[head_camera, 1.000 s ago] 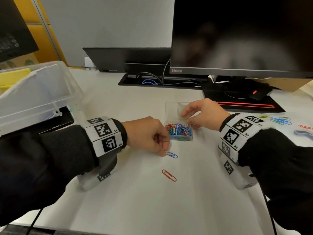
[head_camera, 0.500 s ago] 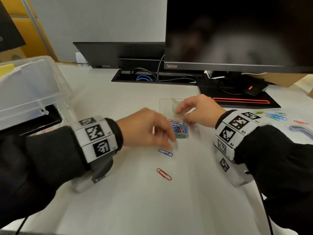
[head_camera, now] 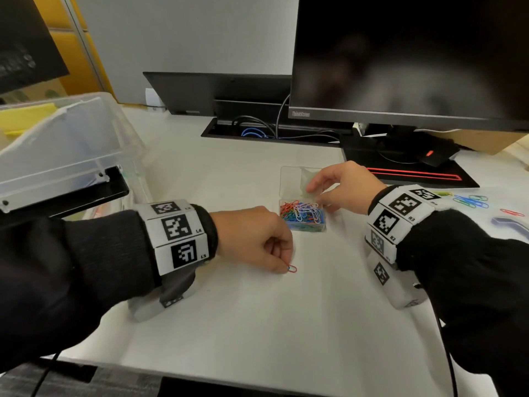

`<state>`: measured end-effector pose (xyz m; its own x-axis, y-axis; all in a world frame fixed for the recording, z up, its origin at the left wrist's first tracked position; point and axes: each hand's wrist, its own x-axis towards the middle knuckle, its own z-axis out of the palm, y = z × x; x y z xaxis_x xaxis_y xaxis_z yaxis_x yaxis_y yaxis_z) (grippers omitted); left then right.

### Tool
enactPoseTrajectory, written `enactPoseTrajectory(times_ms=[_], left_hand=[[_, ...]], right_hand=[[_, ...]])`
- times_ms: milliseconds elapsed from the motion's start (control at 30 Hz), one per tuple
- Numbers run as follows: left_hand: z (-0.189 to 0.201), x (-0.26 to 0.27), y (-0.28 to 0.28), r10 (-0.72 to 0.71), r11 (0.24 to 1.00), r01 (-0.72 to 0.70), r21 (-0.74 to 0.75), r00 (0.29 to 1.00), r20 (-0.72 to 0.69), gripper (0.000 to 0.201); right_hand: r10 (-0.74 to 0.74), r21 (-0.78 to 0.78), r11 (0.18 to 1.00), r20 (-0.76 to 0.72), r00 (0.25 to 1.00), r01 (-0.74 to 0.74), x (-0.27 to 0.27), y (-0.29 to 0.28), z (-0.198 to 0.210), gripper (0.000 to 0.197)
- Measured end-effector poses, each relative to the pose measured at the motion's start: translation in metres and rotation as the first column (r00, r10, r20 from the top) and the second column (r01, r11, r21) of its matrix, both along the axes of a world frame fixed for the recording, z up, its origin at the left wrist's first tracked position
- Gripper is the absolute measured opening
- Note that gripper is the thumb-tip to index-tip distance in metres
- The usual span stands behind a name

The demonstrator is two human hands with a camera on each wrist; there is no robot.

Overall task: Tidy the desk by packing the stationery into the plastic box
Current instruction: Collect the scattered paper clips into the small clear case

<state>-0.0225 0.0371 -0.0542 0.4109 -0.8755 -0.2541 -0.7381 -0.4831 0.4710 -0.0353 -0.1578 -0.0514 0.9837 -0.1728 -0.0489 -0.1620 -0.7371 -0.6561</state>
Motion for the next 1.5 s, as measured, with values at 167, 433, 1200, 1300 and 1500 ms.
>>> enactPoseTrajectory(times_ms=[167,433,1200,1300,1500], left_hand=[[-0.001,0.001,0.000,-0.010,1.000,0.010,0.002,1.000,0.015,0.003],[0.012,0.015,-0.013,0.184,0.916,-0.102,-0.388,0.966,0.179,0.007],[0.005,0.053,-0.027,0.448,0.867,-0.403,-0.293,0.888,0.105,0.014],[0.003,0.058,-0.011,0.450,0.870,-0.386,-0.308,0.876,0.172,0.018],[0.006,0.063,0.011,0.465,0.859,-0.396,-0.324,0.868,0.174,0.014]], right_hand=[[0.009,-0.015,1.000,0.007,1.000,-0.009,-0.004,0.002,-0.001,0.028],[0.016,-0.048,0.999,0.031,0.999,-0.015,-0.011,0.000,-0.002,0.025],[-0.497,-0.591,0.736,-0.142,0.856,0.330,-0.073,-0.040,0.002,0.030],[-0.397,-0.514,0.814,-0.149,0.906,0.272,-0.082,-0.034,0.004,0.030],[-0.135,-0.398,0.915,-0.126,0.983,0.075,-0.103,-0.016,0.006,0.020]])
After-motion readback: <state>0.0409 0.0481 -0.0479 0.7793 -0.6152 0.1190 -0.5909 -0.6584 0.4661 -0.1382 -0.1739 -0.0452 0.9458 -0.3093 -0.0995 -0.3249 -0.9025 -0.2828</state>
